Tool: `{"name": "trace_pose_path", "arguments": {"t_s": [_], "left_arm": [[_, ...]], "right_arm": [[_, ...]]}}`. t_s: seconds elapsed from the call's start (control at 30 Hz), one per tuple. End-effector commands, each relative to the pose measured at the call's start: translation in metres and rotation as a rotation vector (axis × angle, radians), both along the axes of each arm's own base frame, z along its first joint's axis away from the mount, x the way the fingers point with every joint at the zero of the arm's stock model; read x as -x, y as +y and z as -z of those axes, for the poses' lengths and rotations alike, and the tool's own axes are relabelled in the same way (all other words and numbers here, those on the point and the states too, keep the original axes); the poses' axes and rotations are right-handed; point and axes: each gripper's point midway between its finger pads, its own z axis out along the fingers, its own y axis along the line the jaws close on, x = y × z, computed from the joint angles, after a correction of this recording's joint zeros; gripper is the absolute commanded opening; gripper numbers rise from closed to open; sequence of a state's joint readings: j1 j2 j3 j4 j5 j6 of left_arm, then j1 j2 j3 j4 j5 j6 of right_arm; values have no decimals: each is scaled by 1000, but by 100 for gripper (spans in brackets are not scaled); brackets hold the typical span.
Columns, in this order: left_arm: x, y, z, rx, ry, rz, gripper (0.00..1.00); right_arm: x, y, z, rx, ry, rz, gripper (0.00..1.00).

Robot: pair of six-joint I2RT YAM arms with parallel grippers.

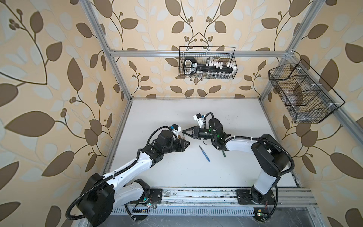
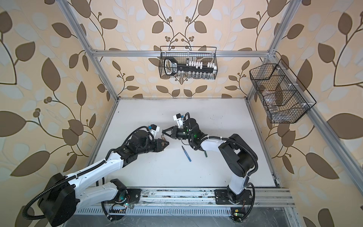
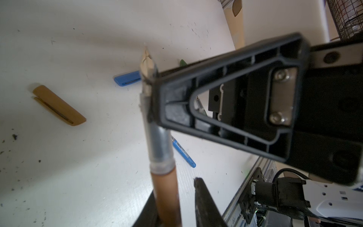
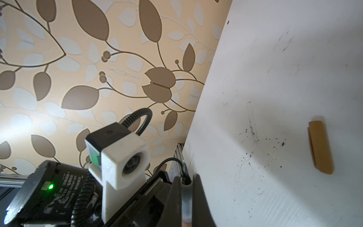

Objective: Insert the pens into the pen caps
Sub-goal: 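Close the left gripper on the pen barrel beside the right gripper, then open the right gripper, release the pen, and move it toward the tan cap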

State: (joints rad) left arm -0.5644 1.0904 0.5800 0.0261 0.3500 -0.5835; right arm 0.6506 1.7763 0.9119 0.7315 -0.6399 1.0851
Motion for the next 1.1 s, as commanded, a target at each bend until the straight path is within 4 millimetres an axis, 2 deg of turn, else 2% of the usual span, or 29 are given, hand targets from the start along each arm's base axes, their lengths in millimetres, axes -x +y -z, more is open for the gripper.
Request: {"name": "trace_pose_path", "arguments": {"t_s": [0.0,0.17,0.3,0.33,0.4,0.5,0.57,0.63,0.73,0.83,1.07], "left_arm": [[-6,-1,-30,26,-90,-11,20],[-8,5,-30,5,-96,-42,13],[-8,7,-29,-7,-98,-47,9],[-8,7,-28,-14,-97,-45,9],[-7,12,-22,-59,-90,-48,8],[-6,20,-14,-120,-81,-64,8],[-4,28,-11,-155,-75,-81,6],[-2,35,-13,-179,-79,-102,6],[3,45,-22,-190,-98,-130,6],[9,53,-36,-187,-125,-148,6],[24,71,-64,-181,-171,-189,6]], "right_arm": [[2,3,7,5,10,-6,0],[4,1,11,16,12,-4,0],[3,-2,11,52,-12,6,6],[3,-2,8,59,-26,3,10],[4,-5,2,97,-61,5,26],[4,-16,-6,219,-140,16,37],[1,-29,-6,363,-189,36,43],[-2,-42,-3,510,-230,38,43],[-9,-60,8,695,-253,23,42],[-16,-63,24,804,-255,-22,41],[-28,-21,81,929,-219,-206,39]]}}
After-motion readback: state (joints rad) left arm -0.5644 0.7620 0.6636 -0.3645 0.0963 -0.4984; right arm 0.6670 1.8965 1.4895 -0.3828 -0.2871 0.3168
